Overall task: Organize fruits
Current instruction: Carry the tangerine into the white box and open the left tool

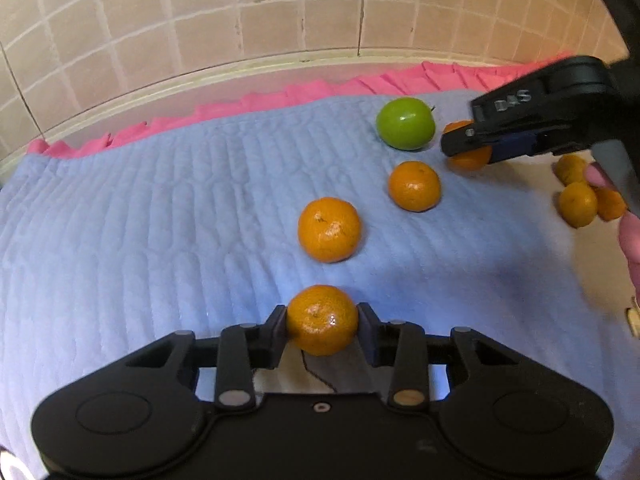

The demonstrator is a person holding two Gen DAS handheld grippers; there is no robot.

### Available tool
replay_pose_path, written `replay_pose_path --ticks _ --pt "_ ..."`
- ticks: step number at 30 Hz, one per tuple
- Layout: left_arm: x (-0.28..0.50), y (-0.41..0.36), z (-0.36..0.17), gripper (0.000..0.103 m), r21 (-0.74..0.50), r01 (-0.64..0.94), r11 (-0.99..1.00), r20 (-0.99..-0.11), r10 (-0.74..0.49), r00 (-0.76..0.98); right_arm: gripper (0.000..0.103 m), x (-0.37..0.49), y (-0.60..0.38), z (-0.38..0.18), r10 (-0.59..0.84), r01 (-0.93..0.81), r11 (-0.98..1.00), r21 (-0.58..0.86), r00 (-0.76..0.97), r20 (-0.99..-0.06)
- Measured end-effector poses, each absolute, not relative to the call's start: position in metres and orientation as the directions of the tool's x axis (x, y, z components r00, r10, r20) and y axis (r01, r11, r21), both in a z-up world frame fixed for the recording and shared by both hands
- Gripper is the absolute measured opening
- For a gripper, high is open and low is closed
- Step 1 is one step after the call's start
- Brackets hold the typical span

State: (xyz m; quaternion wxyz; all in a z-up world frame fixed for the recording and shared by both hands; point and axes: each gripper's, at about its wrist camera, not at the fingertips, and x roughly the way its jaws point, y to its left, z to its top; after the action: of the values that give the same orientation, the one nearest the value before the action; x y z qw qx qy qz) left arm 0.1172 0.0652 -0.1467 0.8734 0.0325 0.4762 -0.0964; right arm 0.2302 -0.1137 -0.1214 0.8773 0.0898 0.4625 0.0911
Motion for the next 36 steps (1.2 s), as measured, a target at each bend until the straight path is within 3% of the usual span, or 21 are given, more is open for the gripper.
replay_pose_path --ticks 6,12,24,36 --pt "0.100 0.051 -0.132 0.044 -0.063 0.238 0.969 -0.832 -0.183 0.524 0.043 0.183 -0.157 -0.095 0.240 -0.021 0.957 0.288 0.613 -0.752" --pt "0.090 0.001 -0.105 0.044 -0.125 0.386 0.914 -0.797 -0.324 0.509 0.043 0.131 -0.233 -0.070 0.149 0.121 0.939 0.321 0.700 -0.699" --pt "0.097 -0.184 -0.039 0.044 -0.089 0.742 0.665 -0.654 -0.600 0.460 0.043 0.039 -0.399 -0.037 -0.250 0.473 0.854 0.216 0.737 -0.627" --pt "0.134 -0.353 -0.026 0.044 -0.168 0.888 0.429 -0.645 -0.729 0.230 0.044 -0.003 -0.498 -0.070 -0.379 0.623 0.760 0.184 0.655 -0.654"
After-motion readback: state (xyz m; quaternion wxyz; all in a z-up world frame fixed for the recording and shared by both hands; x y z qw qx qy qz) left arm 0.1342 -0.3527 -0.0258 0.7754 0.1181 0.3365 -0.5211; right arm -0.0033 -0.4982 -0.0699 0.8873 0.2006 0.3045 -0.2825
